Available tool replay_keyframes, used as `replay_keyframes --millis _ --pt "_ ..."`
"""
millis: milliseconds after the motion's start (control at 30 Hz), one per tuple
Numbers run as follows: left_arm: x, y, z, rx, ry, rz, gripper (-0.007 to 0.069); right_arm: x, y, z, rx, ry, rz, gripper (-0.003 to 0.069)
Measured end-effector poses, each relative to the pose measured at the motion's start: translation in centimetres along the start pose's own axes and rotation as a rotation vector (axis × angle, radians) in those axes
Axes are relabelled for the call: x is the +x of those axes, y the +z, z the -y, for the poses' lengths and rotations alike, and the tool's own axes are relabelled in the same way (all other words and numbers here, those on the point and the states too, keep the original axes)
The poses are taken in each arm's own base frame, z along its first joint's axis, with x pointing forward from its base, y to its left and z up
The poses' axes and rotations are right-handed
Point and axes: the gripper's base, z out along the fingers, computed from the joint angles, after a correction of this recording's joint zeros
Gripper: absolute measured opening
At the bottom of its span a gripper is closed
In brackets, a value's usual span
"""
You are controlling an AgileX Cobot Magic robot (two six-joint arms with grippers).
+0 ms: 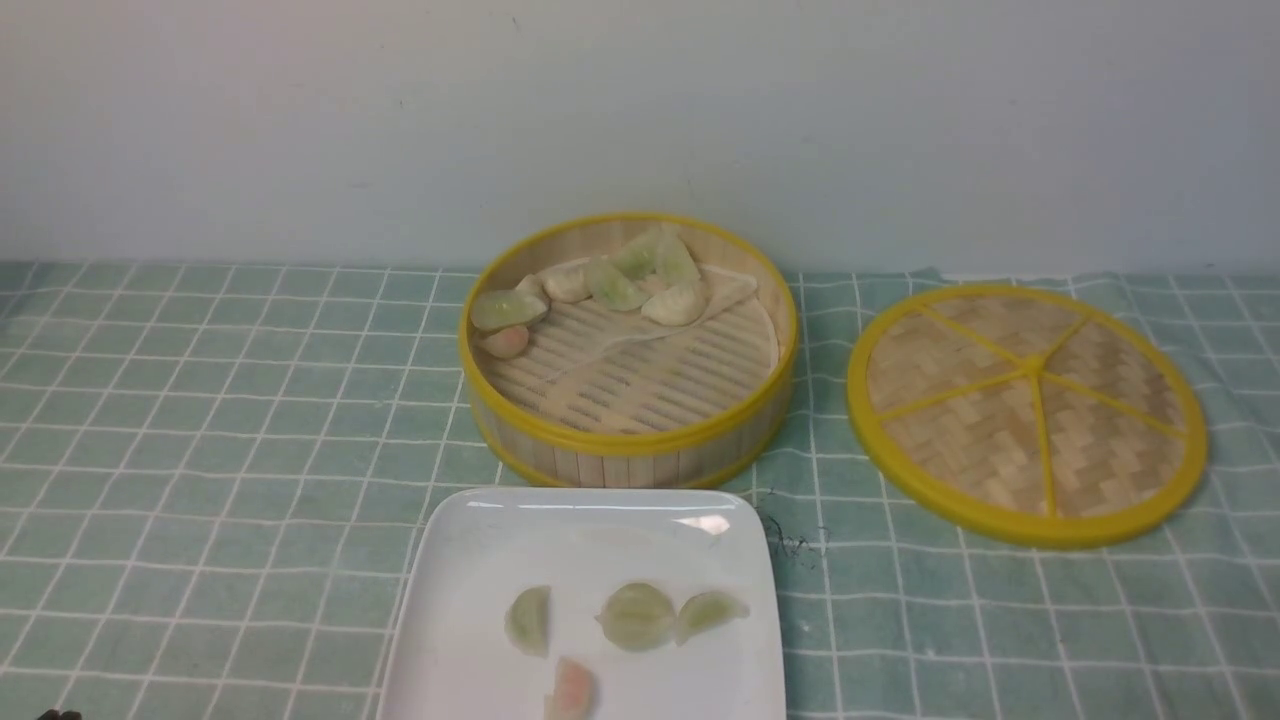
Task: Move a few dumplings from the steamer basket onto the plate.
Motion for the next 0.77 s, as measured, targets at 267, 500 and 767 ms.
replay_keyframes --millis 267,500,767 --pt "0.00 0.00 0.00 0.000 0.000 0.000 -0.0006 0.00 0.00 0.00 0.000 -0.010 0.000 -0.0013" --pt "0.00 0.00 0.00 0.000 0.000 0.000 -0.0006 0.00 0.00 0.00 0.000 -0.012 0.000 -0.0013" --pt "0.00 0.00 0.00 0.000 0.000 0.000 -0.0006 0.00 0.00 0.00 0.000 -0.012 0.000 -0.0013"
